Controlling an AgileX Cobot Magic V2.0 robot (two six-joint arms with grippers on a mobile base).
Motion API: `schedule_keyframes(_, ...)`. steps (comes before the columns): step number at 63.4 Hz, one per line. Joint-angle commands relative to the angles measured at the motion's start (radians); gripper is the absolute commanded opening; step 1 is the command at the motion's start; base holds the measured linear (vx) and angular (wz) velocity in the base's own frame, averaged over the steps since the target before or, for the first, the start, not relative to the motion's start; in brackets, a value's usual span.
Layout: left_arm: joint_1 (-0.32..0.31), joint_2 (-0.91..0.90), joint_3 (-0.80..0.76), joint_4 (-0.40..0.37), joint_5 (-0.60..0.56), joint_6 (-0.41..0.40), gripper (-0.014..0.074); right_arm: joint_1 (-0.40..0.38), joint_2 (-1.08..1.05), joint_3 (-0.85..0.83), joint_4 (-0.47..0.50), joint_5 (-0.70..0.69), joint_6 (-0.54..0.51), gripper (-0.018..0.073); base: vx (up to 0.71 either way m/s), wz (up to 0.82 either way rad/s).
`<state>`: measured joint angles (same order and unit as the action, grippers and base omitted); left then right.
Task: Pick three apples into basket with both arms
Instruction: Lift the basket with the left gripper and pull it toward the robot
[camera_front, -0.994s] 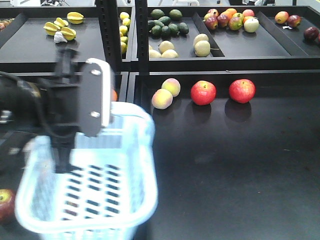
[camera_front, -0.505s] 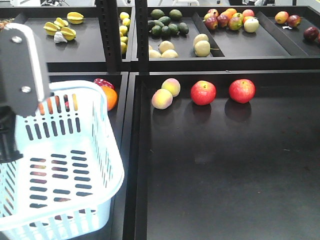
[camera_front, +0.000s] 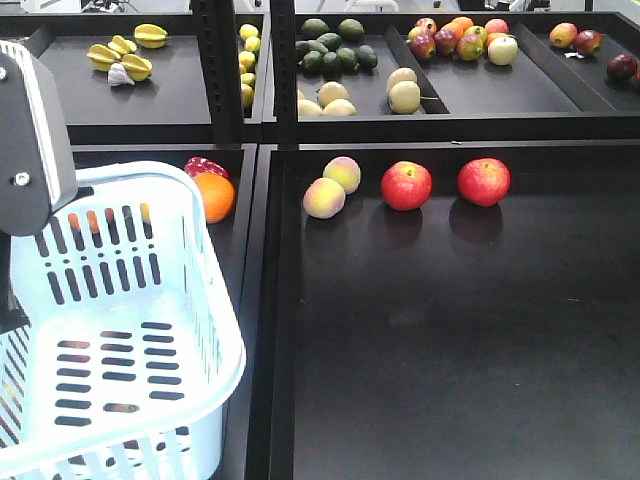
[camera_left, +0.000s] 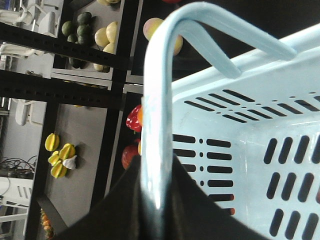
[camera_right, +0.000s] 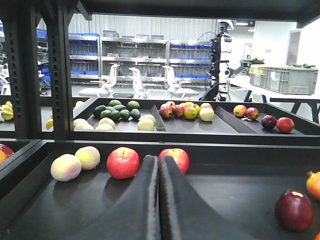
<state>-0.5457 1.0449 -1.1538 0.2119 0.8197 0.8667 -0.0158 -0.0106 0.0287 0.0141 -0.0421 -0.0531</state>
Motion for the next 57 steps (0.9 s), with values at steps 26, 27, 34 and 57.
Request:
schedule_keyframes(26, -0.001, -0.016, -0.032, 0.003, -0.044, -0.014, -0.0008, -0.005, -0.01, 0.015, -0.006, -0.067, -0.001, -0.0007, 0.0, 0.0)
schedule_keyframes(27, -0.001, -0.016, -0.032, 0.003, -0.044, -0.014, -0.0008, -0.005, -0.01, 0.015, -0.006, -0.067, -0.001, -0.0007, 0.0, 0.0)
schedule_keyframes(34, -0.001, -0.016, -0.032, 0.003, -0.044, -0.014, -0.0007, -0.005, -0.01, 0.015, -0.006, -0.067, -0.001, -0.0007, 0.0, 0.0)
schedule_keyframes(57, -0.001, -0.016, -0.032, 0.003, -0.044, -0.014, -0.0007, -0.005, -0.01, 0.015, -0.006, -0.067, -0.001, -0.0007, 0.0, 0.0)
